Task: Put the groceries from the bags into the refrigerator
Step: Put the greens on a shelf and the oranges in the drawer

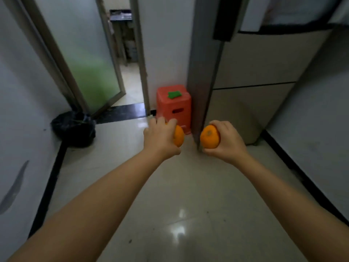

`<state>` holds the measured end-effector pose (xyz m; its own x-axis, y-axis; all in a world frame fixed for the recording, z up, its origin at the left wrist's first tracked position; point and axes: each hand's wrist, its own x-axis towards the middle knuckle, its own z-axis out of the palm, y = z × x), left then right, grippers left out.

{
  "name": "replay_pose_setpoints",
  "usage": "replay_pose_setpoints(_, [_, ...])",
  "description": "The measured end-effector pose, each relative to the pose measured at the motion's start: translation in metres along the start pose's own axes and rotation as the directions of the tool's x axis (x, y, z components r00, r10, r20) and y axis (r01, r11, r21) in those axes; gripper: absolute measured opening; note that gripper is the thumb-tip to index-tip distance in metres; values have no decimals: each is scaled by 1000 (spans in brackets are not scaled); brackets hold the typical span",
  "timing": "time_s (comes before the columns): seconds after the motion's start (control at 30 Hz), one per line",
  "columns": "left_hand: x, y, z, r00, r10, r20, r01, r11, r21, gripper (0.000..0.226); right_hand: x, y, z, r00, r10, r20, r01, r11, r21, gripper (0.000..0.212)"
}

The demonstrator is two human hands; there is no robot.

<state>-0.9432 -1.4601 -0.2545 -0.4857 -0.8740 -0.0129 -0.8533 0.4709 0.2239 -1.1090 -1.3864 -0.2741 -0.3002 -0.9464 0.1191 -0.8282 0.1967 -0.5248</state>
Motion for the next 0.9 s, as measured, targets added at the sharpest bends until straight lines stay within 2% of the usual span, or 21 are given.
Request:
replay_pose_setpoints(0.17, [66,182,3,988,152,-38,-155,984,-90,77,16,124,-147,996,20,-92,-29,995,-99,78])
replay_pose_setpoints(0.33, [135,303,-14,972,218,-81,-226,969,-102,78,55,199,-250,986,-6,-165,-20,988,-152,80])
replay_pose_setpoints(0.57, [264,398,-57,939,272,-211,-280,960,-7,71,171,259,-341,920,-17,-391,-59,981,-183,78])
replay_pose_setpoints(0.73, [386,455,-109,910,260,-323,-275,962,0,67,280,283,-403,818,-94,-567,-11,984,-179,72])
replay_pose_setpoints(0.9, [495,499,-169,896,189,-402,-214,977,-18,66,390,299,-465,796,-129,-591,21,982,-186,74])
